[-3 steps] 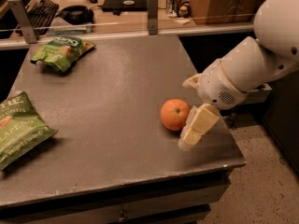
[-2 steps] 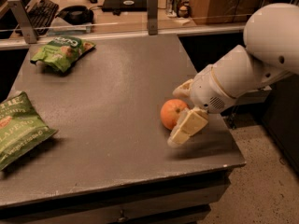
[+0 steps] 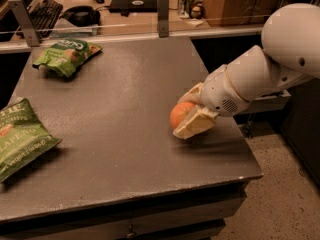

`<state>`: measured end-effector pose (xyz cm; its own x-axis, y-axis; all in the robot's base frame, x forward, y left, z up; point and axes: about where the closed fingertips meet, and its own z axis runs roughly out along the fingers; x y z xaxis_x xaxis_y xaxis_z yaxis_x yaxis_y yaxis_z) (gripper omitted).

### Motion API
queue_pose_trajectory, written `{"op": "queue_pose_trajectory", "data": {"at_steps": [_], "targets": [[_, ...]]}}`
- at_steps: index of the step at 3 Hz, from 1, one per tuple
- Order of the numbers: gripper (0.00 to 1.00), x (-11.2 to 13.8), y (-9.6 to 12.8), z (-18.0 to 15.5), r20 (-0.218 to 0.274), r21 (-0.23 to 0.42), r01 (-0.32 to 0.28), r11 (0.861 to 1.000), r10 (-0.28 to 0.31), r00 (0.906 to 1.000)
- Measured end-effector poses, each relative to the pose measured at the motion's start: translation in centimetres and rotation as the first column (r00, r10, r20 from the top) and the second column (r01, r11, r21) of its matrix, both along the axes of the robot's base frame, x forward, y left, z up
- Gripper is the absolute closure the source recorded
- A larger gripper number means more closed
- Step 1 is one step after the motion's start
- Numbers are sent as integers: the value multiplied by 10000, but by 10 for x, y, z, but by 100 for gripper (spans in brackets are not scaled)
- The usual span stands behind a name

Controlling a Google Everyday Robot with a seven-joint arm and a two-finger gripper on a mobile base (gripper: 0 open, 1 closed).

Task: Move orange near green rice chip bag

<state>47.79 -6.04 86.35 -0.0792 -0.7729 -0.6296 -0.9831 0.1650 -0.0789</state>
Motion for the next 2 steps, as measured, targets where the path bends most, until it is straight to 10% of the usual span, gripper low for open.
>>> {"op": "queue_pose_trajectory", "data": {"at_steps": [2], "targets": [[100,40,-35,88,1483,254,588,9979,-620,9870]]}}
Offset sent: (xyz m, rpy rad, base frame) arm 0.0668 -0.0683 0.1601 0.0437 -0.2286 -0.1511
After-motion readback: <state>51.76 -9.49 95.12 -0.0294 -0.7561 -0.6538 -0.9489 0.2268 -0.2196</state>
